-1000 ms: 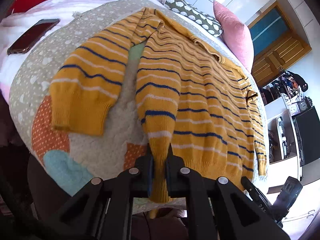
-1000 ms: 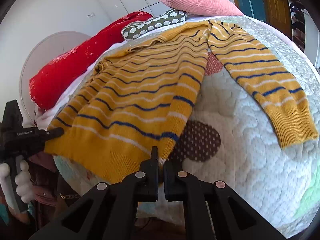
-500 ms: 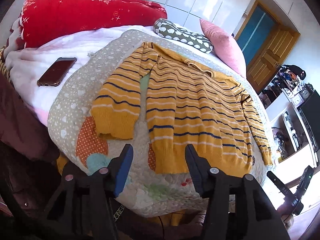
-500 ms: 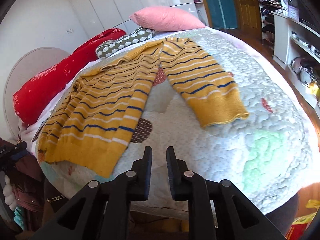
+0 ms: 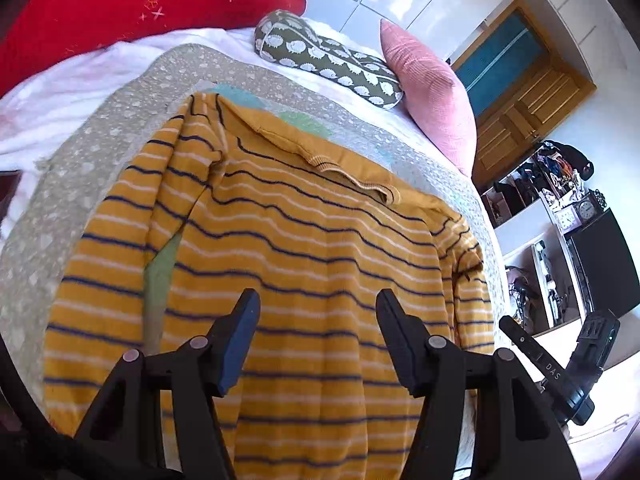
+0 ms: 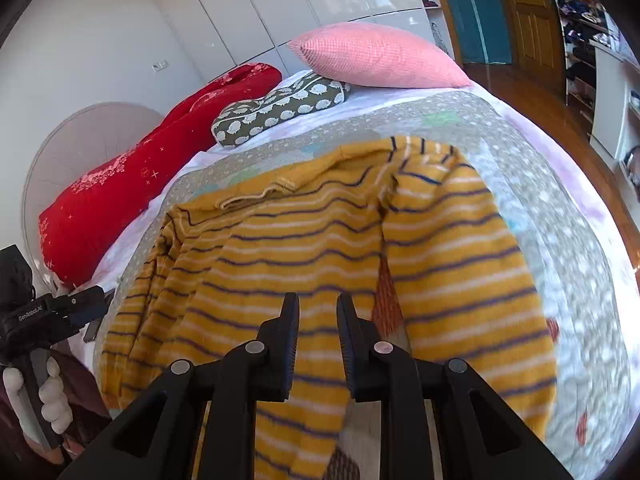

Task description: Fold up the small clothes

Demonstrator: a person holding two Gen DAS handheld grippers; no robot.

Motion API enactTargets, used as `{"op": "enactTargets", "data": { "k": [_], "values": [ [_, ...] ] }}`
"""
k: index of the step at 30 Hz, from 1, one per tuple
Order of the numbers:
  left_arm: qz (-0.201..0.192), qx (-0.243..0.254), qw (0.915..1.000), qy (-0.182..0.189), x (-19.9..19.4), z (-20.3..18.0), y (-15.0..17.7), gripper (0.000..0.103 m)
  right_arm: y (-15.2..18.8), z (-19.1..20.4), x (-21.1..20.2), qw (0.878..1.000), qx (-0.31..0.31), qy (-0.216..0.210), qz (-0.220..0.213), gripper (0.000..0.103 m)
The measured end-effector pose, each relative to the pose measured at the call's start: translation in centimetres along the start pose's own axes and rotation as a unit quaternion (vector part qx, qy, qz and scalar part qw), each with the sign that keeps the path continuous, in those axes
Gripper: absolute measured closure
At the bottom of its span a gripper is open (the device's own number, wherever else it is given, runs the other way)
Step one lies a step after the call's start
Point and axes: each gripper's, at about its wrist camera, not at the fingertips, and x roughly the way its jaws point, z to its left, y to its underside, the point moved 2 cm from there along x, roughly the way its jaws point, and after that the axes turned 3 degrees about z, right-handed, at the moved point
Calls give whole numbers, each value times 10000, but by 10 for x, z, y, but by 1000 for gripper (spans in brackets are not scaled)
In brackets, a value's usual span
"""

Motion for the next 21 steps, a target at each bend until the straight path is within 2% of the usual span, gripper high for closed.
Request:
{"op": "enactTargets", "data": {
  "k": [3, 6, 10, 12, 16, 21],
  "values": [
    [307, -293, 9989, 206, 53, 6, -44, 44, -50, 13, 53, 9994, -115, -183, 278, 82],
    [634, -454, 9966, 273, 105, 6, -78, 44, -87, 24, 114, 9971, -124, -348, 663, 82],
    [908, -425, 9949, 141, 159, 8, -111, 44, -116, 39, 187, 9932, -542, -90, 1023, 82],
    [956, -415, 9945, 134, 174, 9, -123, 44, -126, 43, 219, 9880, -803, 182, 1309, 83],
    [753, -219, 9969, 90, 184, 0, -159, 44, -152, 39, 253, 9847, -1090, 648, 1197, 83],
    [703, -354, 9969, -37, 209, 5, -193, 44, -195, 26, 276, 9889, -807, 837, 927, 83]
  ]
}}
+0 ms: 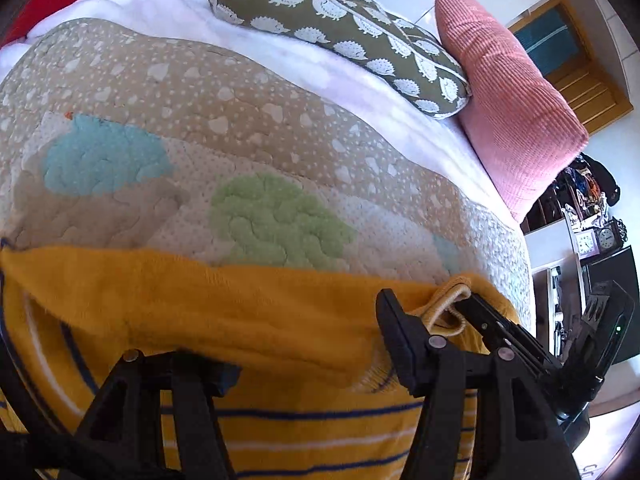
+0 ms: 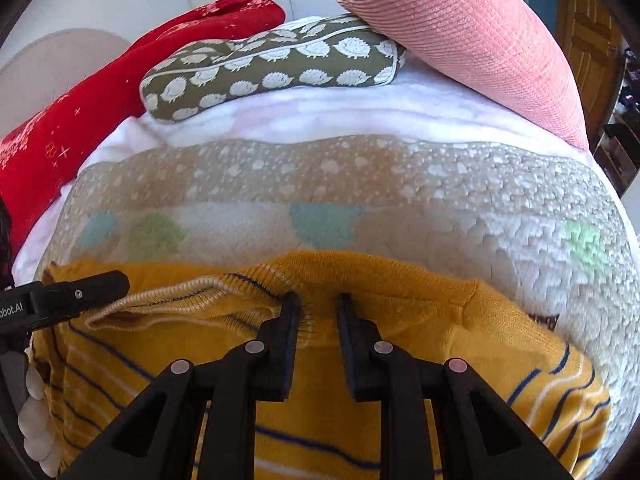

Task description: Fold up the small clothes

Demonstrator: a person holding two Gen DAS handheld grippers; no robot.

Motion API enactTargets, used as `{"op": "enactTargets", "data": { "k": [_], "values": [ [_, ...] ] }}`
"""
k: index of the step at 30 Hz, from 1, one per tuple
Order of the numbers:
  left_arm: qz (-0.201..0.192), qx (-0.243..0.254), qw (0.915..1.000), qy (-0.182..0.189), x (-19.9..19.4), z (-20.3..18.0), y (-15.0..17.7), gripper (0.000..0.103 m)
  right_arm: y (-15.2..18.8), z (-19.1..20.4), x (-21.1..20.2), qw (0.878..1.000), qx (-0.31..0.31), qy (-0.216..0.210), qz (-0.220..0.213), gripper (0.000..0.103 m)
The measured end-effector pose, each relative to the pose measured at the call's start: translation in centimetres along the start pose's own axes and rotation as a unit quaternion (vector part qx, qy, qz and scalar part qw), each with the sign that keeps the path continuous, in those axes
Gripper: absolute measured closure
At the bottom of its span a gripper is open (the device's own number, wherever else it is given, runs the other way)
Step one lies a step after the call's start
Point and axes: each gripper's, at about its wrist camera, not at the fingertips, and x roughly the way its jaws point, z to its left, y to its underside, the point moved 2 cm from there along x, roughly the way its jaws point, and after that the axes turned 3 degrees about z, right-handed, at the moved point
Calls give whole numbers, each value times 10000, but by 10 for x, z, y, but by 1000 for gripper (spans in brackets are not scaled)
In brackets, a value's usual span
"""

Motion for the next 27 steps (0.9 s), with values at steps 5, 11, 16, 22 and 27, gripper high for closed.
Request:
{"op": "enactTargets", "data": {
  "k": [5, 11, 16, 22, 27],
  "values": [
    [-173, -114, 9998, 58, -1, -2, -12, 44, -28, -8, 23, 9997, 112, 197, -6, 81],
    [-601, 446, 9971, -116, -48, -11, 11, 44, -51, -18, 31, 9954, 15, 918, -283, 38],
    [-217, 1001, 9939, -422, -32, -23, 27, 44, -51, -41, -2, 9936, 546, 693, -708, 39],
    [-183, 822, 9959, -325, -38, -19, 46, 44, 4, -82, -78, 9937, 639, 331, -854, 39],
    [-428, 1282, 9899, -423, -94, -38, 118, 44, 103, -163, -156, 9890, 1143, 503, -793, 38]
  ]
}}
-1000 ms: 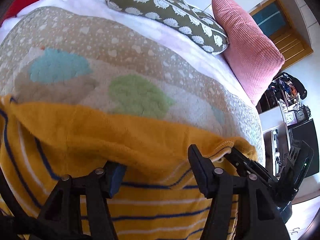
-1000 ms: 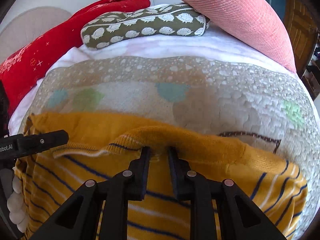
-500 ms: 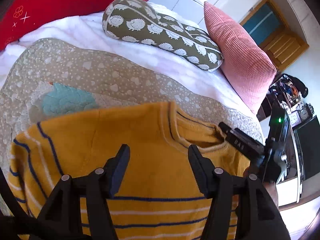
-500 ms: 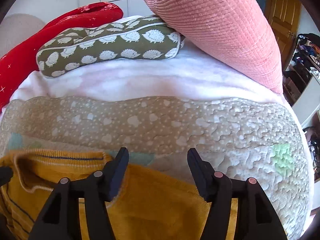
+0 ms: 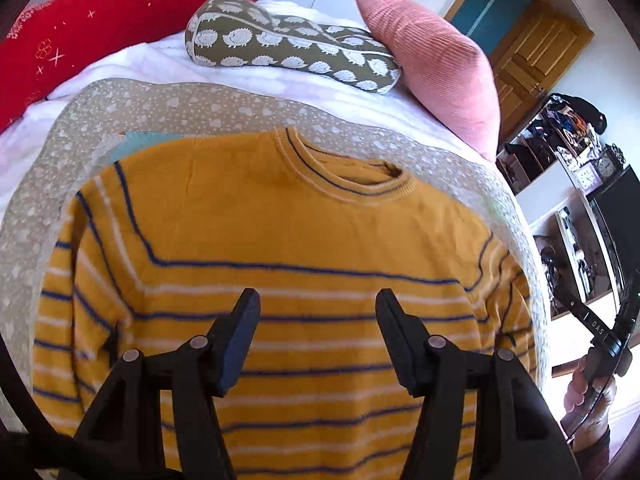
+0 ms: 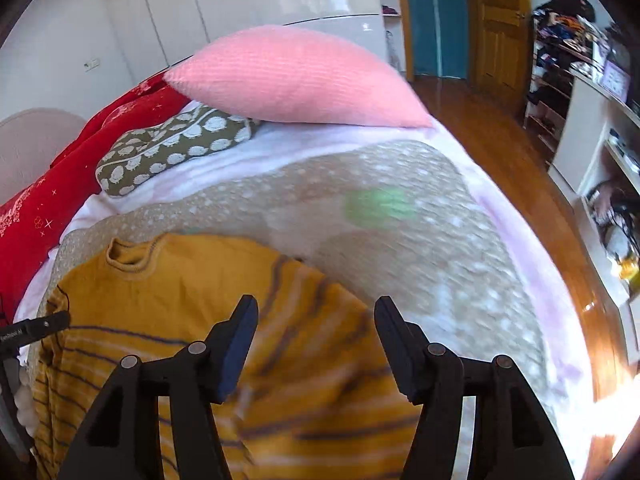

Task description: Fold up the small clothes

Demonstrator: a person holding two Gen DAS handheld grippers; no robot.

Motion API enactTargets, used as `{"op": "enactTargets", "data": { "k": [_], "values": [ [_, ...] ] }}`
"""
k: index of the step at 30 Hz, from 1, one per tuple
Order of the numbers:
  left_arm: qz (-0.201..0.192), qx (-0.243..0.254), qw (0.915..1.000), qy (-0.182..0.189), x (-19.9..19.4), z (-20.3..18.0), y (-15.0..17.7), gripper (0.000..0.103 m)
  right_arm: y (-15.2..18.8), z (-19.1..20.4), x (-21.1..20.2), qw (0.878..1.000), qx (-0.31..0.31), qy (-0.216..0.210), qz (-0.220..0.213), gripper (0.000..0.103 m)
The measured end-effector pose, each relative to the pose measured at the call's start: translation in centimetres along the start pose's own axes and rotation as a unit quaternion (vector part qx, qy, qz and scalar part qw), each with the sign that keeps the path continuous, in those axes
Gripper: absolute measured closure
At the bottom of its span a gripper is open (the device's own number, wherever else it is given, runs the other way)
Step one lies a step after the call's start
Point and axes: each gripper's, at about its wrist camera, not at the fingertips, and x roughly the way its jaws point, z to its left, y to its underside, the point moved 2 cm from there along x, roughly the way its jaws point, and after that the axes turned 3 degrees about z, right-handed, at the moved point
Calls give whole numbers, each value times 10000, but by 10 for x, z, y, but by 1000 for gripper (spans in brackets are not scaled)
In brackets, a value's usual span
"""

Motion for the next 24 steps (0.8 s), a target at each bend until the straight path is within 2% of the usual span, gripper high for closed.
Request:
{"op": "enactTargets", "data": {
  "k": [4, 7, 9, 13, 16, 17, 18, 19, 21, 24],
  "values": [
    [-55, 46, 9998, 171, -47, -14, 60, 40, 77, -77, -61, 9982, 550, 185, 144, 33],
    [-82, -42, 9998, 172, -68, -17, 99, 40, 138, -107, -93, 9952, 923, 97, 303, 33],
    [-95, -186, 9997, 126, -78, -14, 119, 40, 174, -115, -107, 9927, 1154, -14, 359, 31],
    [-146, -605, 9976, 313, -97, 0, 146, 40, 232, -106, -118, 9871, 1498, -312, 471, 31],
    [-318, -777, 9961, 288, -115, 12, 161, 40, 260, -89, -118, 9863, 1559, -358, 405, 33],
    [-375, -826, 9956, 242, -121, 16, 166, 40, 263, -81, -118, 9885, 1454, -242, 348, 41],
    [-442, -887, 9949, 192, -127, 24, 170, 40, 265, -73, -117, 9903, 1326, -209, 370, 80],
    [-489, -926, 9944, 159, -133, 31, 174, 40, 265, -67, -114, 9900, 1263, -356, 519, 94],
    [-601, -1000, 9932, 54, -144, 46, 181, 40, 254, -62, -117, 9901, 1285, -284, 495, 94],
    [-773, -1155, 9902, -128, -159, 73, 192, 40, 207, -47, -141, 9953, 969, 17, 15, 95]
  ]
}}
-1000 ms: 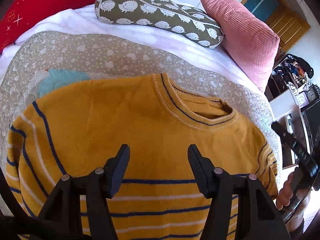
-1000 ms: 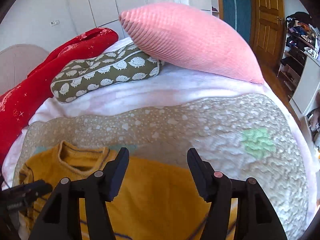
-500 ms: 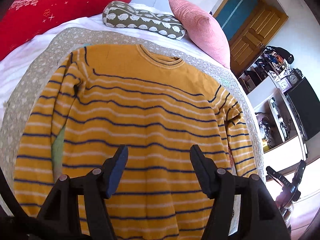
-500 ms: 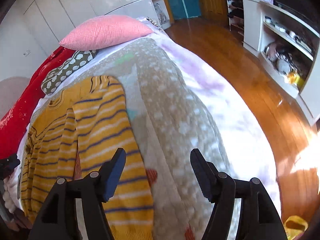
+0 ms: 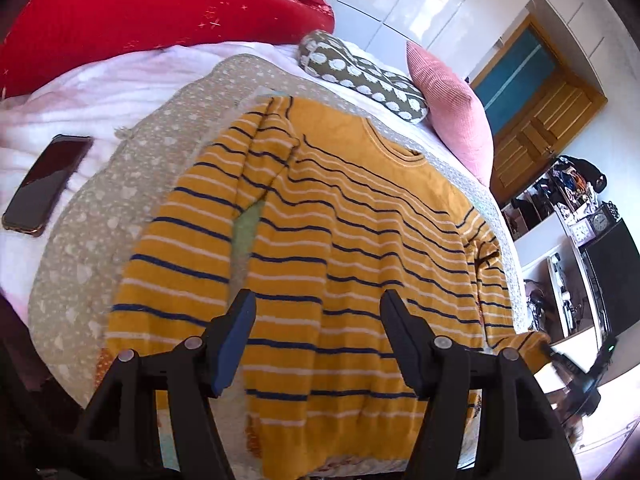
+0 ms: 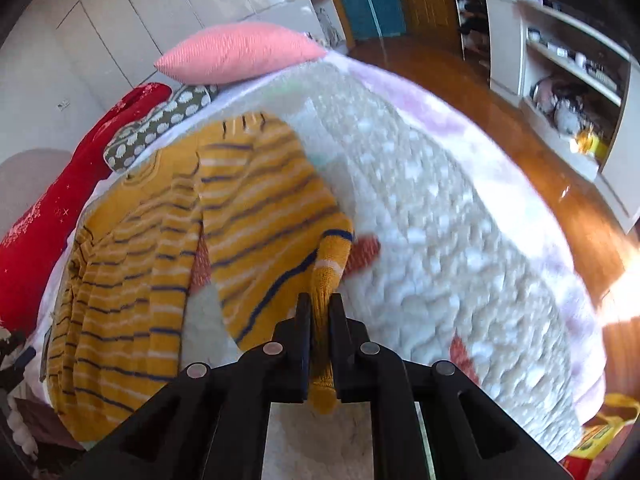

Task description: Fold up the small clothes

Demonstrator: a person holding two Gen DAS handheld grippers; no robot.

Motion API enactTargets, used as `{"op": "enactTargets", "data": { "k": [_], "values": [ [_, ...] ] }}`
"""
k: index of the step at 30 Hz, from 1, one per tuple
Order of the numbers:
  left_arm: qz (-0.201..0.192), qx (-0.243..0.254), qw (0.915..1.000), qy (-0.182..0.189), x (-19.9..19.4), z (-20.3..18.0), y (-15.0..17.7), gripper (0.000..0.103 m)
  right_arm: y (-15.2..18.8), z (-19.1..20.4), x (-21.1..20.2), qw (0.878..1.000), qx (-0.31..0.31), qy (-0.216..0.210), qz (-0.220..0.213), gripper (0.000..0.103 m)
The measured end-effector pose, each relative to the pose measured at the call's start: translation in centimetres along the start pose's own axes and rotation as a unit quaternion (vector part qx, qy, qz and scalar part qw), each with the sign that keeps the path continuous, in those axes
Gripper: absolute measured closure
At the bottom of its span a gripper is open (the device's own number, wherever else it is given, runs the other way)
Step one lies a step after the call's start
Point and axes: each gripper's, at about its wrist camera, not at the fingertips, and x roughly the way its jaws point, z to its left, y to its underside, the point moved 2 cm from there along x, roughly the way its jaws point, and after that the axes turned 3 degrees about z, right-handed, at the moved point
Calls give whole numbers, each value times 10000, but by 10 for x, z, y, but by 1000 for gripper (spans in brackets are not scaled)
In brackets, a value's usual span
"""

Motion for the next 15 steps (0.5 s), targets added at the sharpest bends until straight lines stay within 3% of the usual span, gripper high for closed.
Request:
{"op": "enactTargets", "data": {
  "k": [3, 7, 11, 15],
  "values": [
    [-129, -229, 9996, -56, -10, 30, 1, 39, -59, 50, -33, 9975, -415, -84, -563, 95],
    [-200, -460, 9987, -70, -17, 62, 4, 39, -125, 160, -47, 9852, -1400, -233, -957, 95],
    [-231, -624, 9978, -32, -21, 87, 6, 39, -149, 274, 4, 9735, -2154, -498, -585, 95],
    [-199, -704, 9973, -58, -20, 107, 7, 39, -126, 373, 91, 9582, -2813, -520, 59, 95]
  ]
}}
